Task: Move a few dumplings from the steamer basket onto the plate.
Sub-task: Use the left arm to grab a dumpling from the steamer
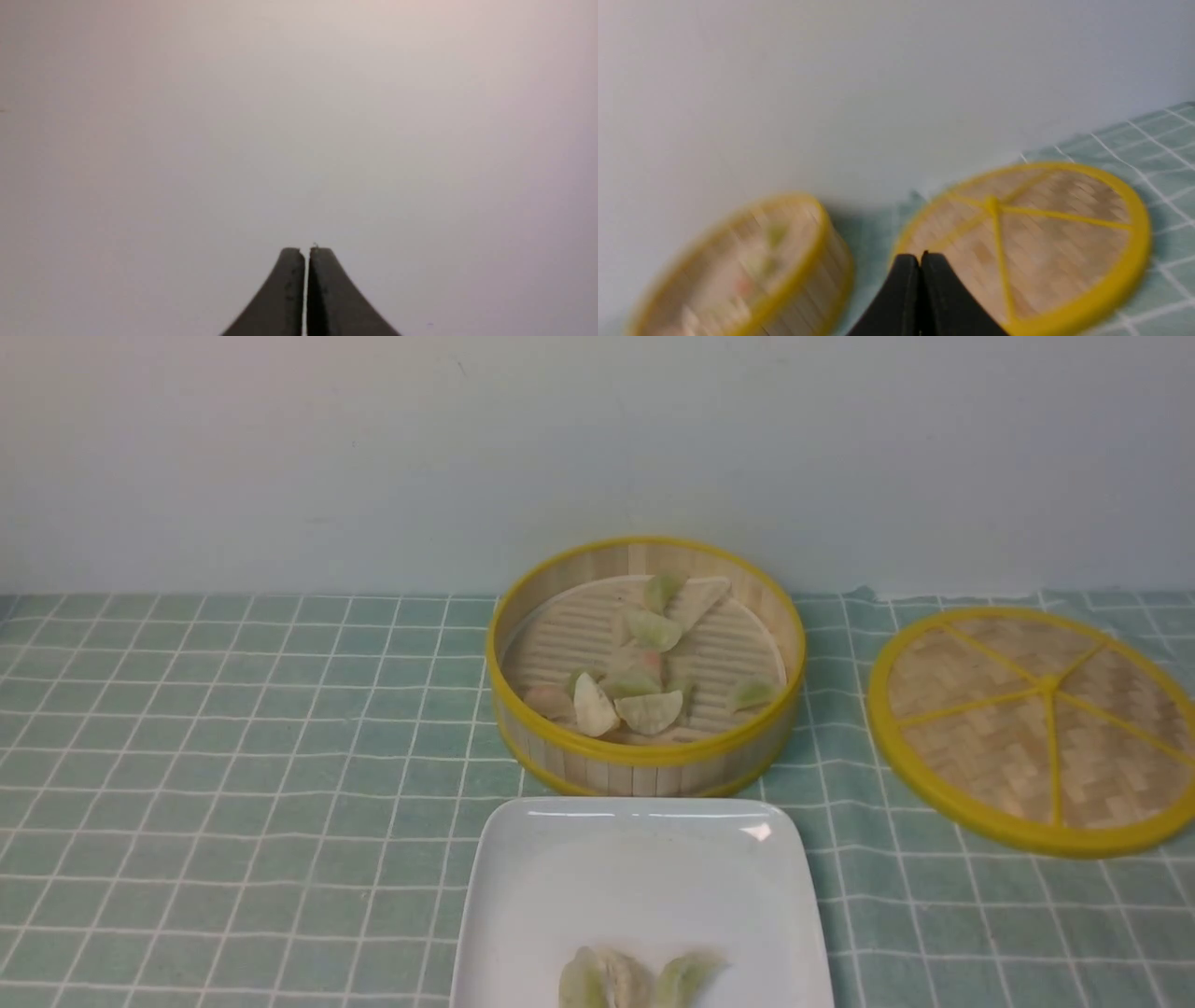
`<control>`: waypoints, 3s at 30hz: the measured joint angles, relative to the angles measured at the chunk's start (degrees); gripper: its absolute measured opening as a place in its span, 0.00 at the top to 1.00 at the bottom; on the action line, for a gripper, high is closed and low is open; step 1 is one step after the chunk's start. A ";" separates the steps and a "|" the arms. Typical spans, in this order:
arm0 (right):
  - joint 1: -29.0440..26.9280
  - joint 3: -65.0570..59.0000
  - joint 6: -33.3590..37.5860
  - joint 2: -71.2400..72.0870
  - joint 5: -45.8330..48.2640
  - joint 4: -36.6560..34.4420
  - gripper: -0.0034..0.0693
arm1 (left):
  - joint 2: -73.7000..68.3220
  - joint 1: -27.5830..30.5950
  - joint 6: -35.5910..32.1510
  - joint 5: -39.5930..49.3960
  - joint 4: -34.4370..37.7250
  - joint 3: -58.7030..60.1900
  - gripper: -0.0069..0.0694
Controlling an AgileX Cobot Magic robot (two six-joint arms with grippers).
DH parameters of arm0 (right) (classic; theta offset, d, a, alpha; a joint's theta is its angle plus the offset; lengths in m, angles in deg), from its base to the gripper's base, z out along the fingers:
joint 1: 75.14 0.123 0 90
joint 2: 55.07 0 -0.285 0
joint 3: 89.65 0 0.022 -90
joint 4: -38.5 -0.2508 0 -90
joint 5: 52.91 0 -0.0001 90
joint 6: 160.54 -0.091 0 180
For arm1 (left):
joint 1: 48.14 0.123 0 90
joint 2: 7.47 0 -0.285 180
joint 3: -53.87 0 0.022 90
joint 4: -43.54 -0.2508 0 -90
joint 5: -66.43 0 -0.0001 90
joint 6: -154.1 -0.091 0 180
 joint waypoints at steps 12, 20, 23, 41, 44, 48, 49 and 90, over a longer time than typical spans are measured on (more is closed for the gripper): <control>0.00 1.47 -5.30 0.00 -7.72 -20.18 0.97 | -42.49 0.00 -11.77 62.68 -8.36 -46.20 0.92; 0.00 29.09 8.42 -12.47 24.67 -9.58 0.97 | -70.26 0.00 -33.72 69.22 4.04 -51.24 0.92; 0.00 41.42 16.16 -23.93 38.05 -8.58 0.97 | -78.29 -0.36 -37.76 70.42 6.73 -54.53 0.92; 0.00 59.01 26.88 -49.36 57.84 -8.83 0.97 | -114.18 -18.96 -34.76 78.44 -11.30 -95.33 0.73; 0.00 59.01 25.74 -49.36 58.27 -8.85 0.97 | -118.91 -20.64 -32.88 76.55 -13.78 -98.62 0.55; 0.00 59.01 25.17 -49.36 58.98 -8.85 0.97 | -122.54 -21.43 -31.02 74.35 -14.38 -99.60 0.37; 0.00 59.01 24.87 -49.36 59.13 -8.98 0.97 | -124.05 -21.50 -29.96 73.51 -14.38 -99.76 0.31; 0.00 55.54 27.44 -49.54 58.89 -14.63 0.97 | -126.73 -21.43 -26.23 71.47 -14.62 -100.47 0.74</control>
